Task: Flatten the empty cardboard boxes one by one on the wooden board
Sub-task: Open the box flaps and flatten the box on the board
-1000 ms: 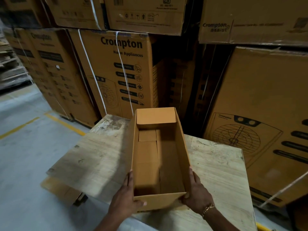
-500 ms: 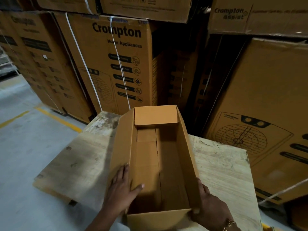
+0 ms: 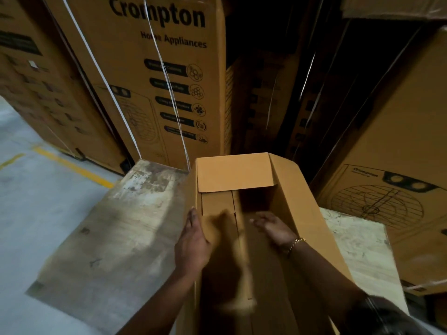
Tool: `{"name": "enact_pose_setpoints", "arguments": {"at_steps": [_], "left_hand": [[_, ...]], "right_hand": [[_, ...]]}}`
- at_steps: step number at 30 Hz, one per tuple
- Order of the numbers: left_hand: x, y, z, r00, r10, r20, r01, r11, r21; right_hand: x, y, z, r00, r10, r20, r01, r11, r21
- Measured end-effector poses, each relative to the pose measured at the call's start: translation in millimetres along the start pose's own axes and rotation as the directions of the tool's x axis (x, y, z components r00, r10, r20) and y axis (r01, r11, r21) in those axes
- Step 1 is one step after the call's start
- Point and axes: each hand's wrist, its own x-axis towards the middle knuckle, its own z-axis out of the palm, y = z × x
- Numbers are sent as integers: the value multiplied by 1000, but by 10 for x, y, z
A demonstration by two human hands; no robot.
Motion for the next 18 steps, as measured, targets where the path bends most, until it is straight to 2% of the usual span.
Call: {"name": "enact_pose_setpoints", "arguments": {"at_steps": [2,3,4,6,7,9,11,13,15,17,18], "left_hand": [[28,-30,15,1000,-9,3,9,1000,-4],[40,-40,25,1000,-12,5,12,1000,-8],[51,-44,39,1000,-16,7,16,1000,-12],[59,-40,54,999,-32,18,32,999,-26],[64,-38,56,999,-39,24,40,999,-30],[83,-34,53,998,-46,38,48,998,-35],[91,-29,48,997,-44,58,46,998,-46],[90,-28,63,997,-33,63,37,998,-57],[91,-25,90,998,-24,50,27,997,-67],[100,-12,110,999,-34,39,38,994,-103],[105,-5,118,998,-41,37,45,992,-115]], "right_hand": [[345,-49,77,998,50,-41,-51,998,-23],[465,-63,105,997,47,-66,-56,988,-144],[540,-69,132,997,5,-77,-32,937,-349],[583,-61,214,989,-123,-77,34,711,-703],[565,-50,252,978,-190,-88,47,610,-791],[582,-134,250,916,-366,-166,41,495,-868],[716,-379,109,806,-540,-241,44,461,-886],[933,-694,-100,714,-647,-268,50,429,-902],[1160,-1018,-317,720,-642,-263,17,396,-918],[1438,-1230,-532,803,-538,-256,-19,406,-914],[1562,-1283,-627,851,-463,-249,-18,447,-894]]}}
